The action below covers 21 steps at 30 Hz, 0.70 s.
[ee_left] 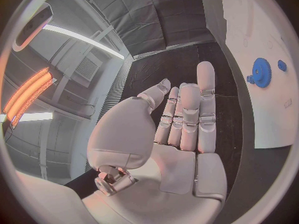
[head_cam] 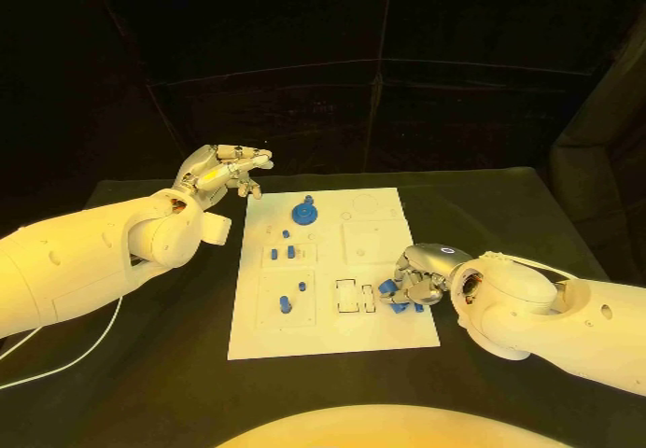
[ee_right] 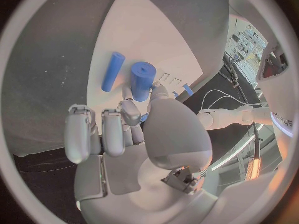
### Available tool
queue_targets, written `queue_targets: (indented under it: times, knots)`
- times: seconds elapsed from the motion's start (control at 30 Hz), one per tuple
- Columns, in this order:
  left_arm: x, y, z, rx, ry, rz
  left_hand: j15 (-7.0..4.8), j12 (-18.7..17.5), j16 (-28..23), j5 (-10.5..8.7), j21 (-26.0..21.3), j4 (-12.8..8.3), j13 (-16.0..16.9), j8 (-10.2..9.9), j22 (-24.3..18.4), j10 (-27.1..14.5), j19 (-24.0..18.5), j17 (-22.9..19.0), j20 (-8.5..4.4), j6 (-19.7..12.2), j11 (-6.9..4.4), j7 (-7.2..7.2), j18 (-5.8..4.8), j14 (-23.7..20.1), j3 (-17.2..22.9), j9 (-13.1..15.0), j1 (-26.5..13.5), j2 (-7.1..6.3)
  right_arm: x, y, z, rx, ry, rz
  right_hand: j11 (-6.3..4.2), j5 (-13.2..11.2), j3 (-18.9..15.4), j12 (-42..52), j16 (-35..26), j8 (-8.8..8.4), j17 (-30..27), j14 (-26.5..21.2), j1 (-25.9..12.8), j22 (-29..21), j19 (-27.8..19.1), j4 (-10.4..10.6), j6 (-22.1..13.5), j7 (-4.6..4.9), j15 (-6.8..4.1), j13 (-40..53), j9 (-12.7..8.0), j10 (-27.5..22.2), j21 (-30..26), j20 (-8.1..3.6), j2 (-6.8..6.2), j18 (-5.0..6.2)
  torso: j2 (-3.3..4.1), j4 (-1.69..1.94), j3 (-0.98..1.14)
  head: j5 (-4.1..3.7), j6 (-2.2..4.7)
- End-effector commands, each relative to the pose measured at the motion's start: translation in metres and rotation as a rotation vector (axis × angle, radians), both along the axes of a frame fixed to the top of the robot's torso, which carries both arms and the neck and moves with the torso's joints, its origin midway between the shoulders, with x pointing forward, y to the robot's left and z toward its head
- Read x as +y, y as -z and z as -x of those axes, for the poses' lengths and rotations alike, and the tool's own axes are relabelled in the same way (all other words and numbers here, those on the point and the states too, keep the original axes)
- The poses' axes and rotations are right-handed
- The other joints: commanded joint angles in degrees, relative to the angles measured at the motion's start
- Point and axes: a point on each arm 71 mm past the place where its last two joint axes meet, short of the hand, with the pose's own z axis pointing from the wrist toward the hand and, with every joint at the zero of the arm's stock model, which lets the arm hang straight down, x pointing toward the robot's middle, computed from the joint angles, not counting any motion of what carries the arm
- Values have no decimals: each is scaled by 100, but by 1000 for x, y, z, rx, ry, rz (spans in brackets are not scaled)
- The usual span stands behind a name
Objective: Assemble the parts on the task board
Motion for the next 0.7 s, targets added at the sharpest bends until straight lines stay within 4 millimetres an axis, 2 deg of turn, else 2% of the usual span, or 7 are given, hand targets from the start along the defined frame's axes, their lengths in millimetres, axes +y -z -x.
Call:
queue_targets:
  times: [0.03,0.17,0.47,0.57,0.7]
  knots:
    - [-1,-1,0,1,14,9,-6,34,-22,9,-40,17,-6,19,-7,-37,-32,-8,15,1,17,22,31,-52,-30,-6,-24,28,2,-8,2,-56,28,-88,-7,53,0,27,50,42,30,322,45,625,63,22,49,-9,-35,27,33,55,40,-4,36,-81,-2,4,-3,4,9]
    - [-1,-1,0,-2,11,9,-6,34,-22,9,-40,17,-6,19,-7,-37,-32,-8,15,1,17,22,31,-52,-30,-6,-24,28,5,-14,6,-85,32,-137,-15,84,-14,43,69,63,66,329,51,689,110,25,68,-19,-41,56,36,78,79,-10,52,-97,2,10,-11,-2,13]
    - [-2,-1,0,-4,10,9,-6,34,-22,9,-40,17,-6,19,-7,-37,-32,-8,15,1,17,22,31,-52,-30,-6,-24,28,18,-18,10,-94,18,-186,-28,102,-36,51,78,96,82,332,35,709,125,35,104,-33,-51,80,44,101,92,-18,83,-102,7,-5,-4,50,11]
    - [-2,-1,0,-4,11,9,-6,34,-22,9,-40,17,-6,19,-7,-37,-32,-8,15,1,17,22,31,-52,-30,-6,-24,28,25,-16,8,-77,11,-189,-32,106,-48,46,79,107,83,332,16,713,128,42,113,-38,-55,80,46,105,95,-22,102,-103,5,-9,-9,44,7]
    - [-4,-1,0,-4,15,11,-6,34,-22,9,-40,17,-6,19,-7,-37,-32,-8,15,1,17,22,31,-52,-30,-6,-24,28,34,-13,7,-55,2,-187,-36,103,-63,42,80,115,85,332,-9,713,128,46,118,-42,-59,83,48,110,95,-26,122,-103,6,4,-12,28,14]
